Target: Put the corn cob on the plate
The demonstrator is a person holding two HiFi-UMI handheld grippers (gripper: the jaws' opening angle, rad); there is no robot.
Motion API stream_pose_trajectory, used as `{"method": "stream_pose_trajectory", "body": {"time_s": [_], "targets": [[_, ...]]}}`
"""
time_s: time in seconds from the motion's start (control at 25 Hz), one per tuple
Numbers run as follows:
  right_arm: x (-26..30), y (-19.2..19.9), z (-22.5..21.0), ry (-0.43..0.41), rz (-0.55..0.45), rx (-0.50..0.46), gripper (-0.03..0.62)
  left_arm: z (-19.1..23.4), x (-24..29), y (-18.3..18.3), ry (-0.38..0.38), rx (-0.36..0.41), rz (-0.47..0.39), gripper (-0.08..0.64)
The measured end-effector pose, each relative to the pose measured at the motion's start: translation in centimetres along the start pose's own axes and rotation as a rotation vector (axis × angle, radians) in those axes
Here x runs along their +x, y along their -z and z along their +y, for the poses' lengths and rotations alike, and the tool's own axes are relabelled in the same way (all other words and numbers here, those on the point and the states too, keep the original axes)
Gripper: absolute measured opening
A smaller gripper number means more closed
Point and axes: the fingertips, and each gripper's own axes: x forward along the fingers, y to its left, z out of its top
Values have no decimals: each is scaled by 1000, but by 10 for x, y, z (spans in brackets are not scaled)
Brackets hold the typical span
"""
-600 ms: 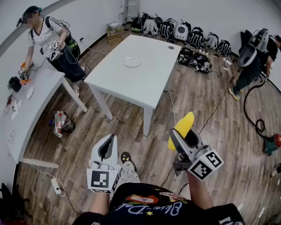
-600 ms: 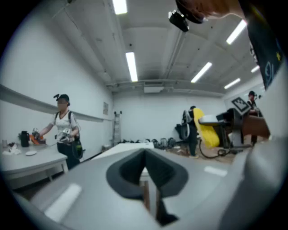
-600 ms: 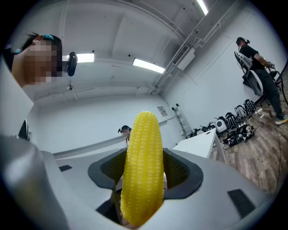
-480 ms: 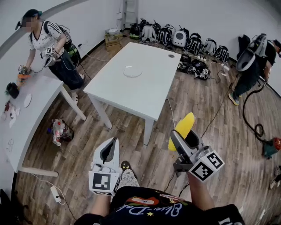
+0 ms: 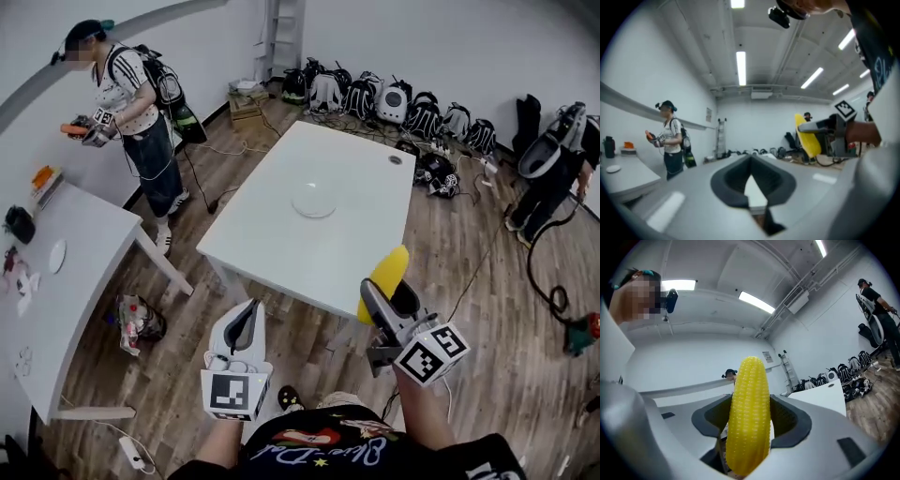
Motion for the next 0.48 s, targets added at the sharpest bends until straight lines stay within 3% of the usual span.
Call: {"method": "stream_pose_trajectory", "body": {"time_s": [0.2,0.48], "targets": [[54,34,-38,52,102,8,244,34,53,21,19,-50,24,-6],[164,44,-111,59,180,-69,244,69,132,20,33,-29,64,-6]]}}
